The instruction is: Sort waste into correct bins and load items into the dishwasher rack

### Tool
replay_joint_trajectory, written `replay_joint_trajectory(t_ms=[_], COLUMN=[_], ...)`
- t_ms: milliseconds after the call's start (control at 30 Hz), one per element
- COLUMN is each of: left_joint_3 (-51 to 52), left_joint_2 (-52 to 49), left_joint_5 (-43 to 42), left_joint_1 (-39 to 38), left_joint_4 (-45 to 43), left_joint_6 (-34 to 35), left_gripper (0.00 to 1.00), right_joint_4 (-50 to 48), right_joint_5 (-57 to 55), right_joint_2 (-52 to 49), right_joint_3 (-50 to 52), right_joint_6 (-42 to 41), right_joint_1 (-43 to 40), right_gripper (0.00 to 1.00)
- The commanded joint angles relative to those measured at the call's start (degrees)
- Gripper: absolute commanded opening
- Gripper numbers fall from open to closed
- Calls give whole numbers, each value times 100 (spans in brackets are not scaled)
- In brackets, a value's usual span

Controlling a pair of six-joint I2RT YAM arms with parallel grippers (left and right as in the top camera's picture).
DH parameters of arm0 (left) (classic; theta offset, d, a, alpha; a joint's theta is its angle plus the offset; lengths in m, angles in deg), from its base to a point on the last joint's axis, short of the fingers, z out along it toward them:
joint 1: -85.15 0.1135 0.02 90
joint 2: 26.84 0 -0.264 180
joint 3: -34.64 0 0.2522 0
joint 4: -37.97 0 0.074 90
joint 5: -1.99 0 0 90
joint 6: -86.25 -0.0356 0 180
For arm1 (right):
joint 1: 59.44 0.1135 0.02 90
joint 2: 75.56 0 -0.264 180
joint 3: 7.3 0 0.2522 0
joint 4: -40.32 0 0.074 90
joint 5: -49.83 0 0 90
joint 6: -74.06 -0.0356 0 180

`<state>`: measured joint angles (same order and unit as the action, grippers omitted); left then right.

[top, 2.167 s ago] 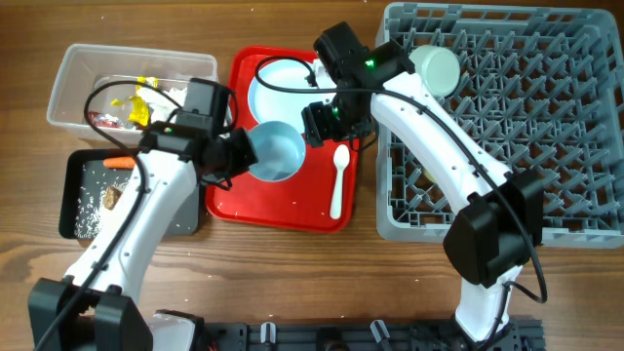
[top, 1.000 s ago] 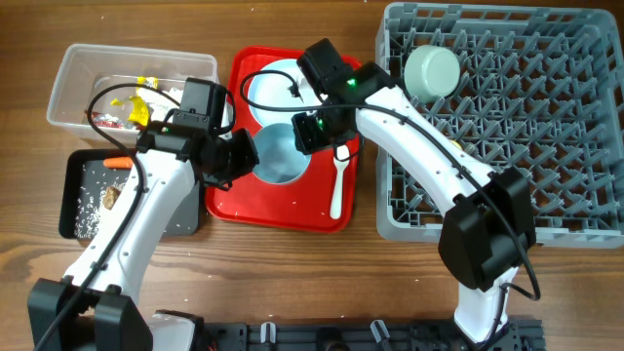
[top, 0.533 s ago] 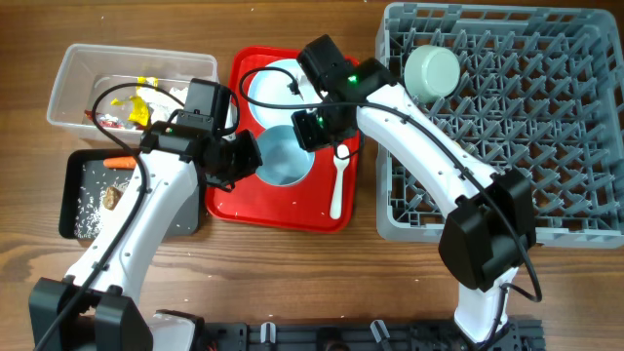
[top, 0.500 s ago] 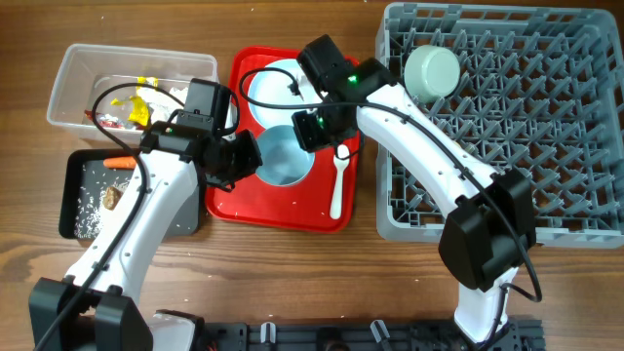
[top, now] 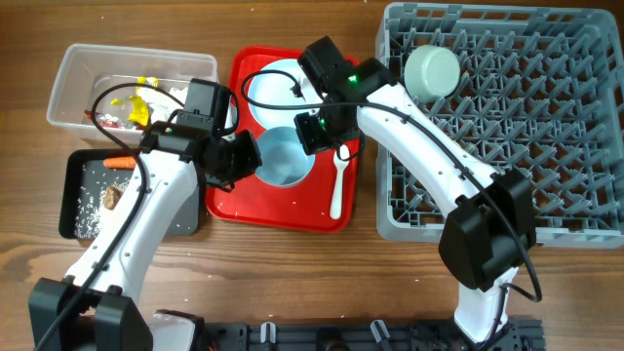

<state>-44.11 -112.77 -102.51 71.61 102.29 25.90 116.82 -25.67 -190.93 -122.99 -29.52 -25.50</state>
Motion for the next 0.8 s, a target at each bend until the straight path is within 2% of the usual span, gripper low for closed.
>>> replay_joint_trajectory(t_ms=[0,267,367,533,600,767], left_joint_3=[-7,-7,-7,-7,-7,-7], left_joint_2=[118,120,120,120,120,120], left_joint_5=[-120,-157,-157,-157,-155,-155], left_joint_1=[-24,-24,-22,-22,-22,-22], left_joint_4=[-11,-39,-66,-79,-76,-79], left_joint_6=[-90,-92,-92,-92,-92,-92], left_gripper=[4,4,4,4,4,4], right_joint_4=[0,28,52,76,74,74], right_joint_5=[17,15,17,15,15,15], right_joint_2=[48,48,48,48,48,48], right_joint_3=[-81,-81,-81,-81,-81,-81], right_joint_6=[11,9,9,11,11,9], right_joint_1=[13,13,13,13,13,13], right_gripper=[4,4,13,17,17,4])
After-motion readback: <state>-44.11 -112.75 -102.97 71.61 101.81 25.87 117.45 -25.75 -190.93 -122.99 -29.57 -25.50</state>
